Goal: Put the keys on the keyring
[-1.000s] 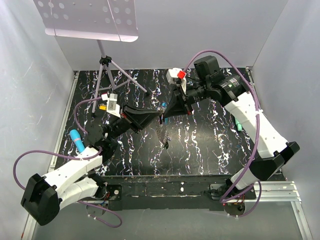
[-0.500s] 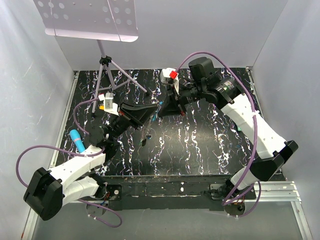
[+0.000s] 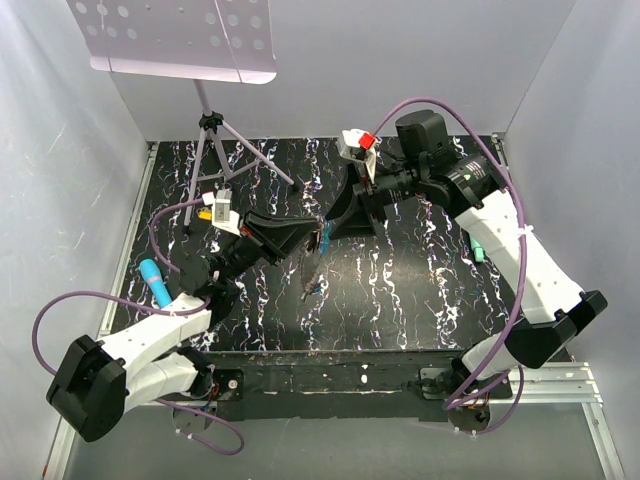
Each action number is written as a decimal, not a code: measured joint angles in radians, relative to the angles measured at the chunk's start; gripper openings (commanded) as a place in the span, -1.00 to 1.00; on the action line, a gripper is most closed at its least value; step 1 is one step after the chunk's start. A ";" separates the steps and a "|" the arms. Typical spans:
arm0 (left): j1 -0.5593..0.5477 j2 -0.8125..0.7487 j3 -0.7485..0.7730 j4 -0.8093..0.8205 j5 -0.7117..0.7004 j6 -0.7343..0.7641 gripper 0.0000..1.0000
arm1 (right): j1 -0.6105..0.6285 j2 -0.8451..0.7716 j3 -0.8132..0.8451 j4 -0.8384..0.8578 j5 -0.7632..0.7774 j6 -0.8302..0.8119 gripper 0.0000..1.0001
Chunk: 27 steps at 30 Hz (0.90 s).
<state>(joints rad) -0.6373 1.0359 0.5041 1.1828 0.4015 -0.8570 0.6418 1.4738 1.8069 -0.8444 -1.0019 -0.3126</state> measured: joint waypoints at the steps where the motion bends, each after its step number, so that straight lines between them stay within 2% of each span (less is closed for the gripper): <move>1: 0.000 0.004 0.000 0.000 0.003 -0.002 -1.00 | 0.000 0.000 -0.005 0.006 -0.006 0.006 0.13; 18: 0.000 0.008 0.000 0.006 0.006 -0.012 -1.00 | 0.030 0.021 -0.031 0.062 -0.024 0.076 -0.06; 23: 0.000 0.012 0.000 0.007 0.007 -0.016 -1.00 | 0.042 0.032 -0.031 0.064 -0.016 0.078 -0.44; 27: 0.000 0.014 0.000 0.007 0.010 -0.019 -1.00 | 0.044 0.040 -0.031 0.067 0.002 0.080 -0.97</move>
<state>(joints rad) -0.6373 1.0496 0.5041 1.1900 0.4110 -0.8757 0.6857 1.5139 1.7760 -0.7773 -1.0000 -0.2329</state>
